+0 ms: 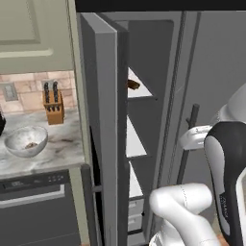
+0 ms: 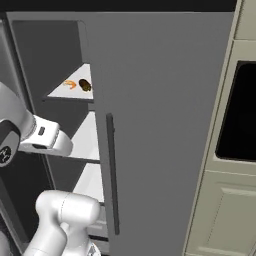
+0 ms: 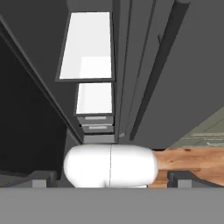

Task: Take the shrimp, sweet potato, and mushroom from the freezer and place them in the bowl on the counter.

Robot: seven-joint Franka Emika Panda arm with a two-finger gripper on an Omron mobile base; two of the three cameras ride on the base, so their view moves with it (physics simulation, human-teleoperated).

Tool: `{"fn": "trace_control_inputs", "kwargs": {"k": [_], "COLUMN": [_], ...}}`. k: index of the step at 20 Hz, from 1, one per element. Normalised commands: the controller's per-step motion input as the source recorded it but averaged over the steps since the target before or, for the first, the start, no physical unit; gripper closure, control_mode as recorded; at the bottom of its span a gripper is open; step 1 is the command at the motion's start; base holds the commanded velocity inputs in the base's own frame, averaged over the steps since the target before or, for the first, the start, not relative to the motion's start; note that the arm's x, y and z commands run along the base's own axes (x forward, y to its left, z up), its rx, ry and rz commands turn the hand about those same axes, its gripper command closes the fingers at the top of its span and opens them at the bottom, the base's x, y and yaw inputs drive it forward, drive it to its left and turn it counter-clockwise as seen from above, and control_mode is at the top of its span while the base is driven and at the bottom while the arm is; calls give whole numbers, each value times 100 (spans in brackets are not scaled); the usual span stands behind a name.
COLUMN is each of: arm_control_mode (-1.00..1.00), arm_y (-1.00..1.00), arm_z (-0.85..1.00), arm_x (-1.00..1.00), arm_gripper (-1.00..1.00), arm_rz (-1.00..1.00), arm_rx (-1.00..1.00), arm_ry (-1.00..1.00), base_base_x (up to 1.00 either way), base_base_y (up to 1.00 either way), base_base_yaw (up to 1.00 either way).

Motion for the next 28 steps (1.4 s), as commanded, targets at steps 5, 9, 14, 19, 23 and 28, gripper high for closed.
{"fn": "trace_control_inputs", "kwargs": {"k": [5, 9, 14, 19, 23, 28], "arm_control_mode": [100, 100, 100, 100, 100, 100], "arm_y": [0, 0, 0, 0, 0, 0], "arm_z": [0, 0, 0, 0, 0, 0], "arm_x": [0, 0, 0, 0, 0, 0], "arm_gripper": [-100, -100, -100, -100, -100, -100], "arm_rz": [0, 0, 0, 0, 0, 0], "arm_rx": [0, 0, 0, 0, 0, 0], "arm_ry": [0, 0, 0, 0, 0, 0], "base_base_x": [47, 61, 26, 8, 5, 10], "base_base_y": [12, 0, 14, 51, 63, 65], "base_base_yaw": [-4, 0, 0, 0, 0, 2]}}
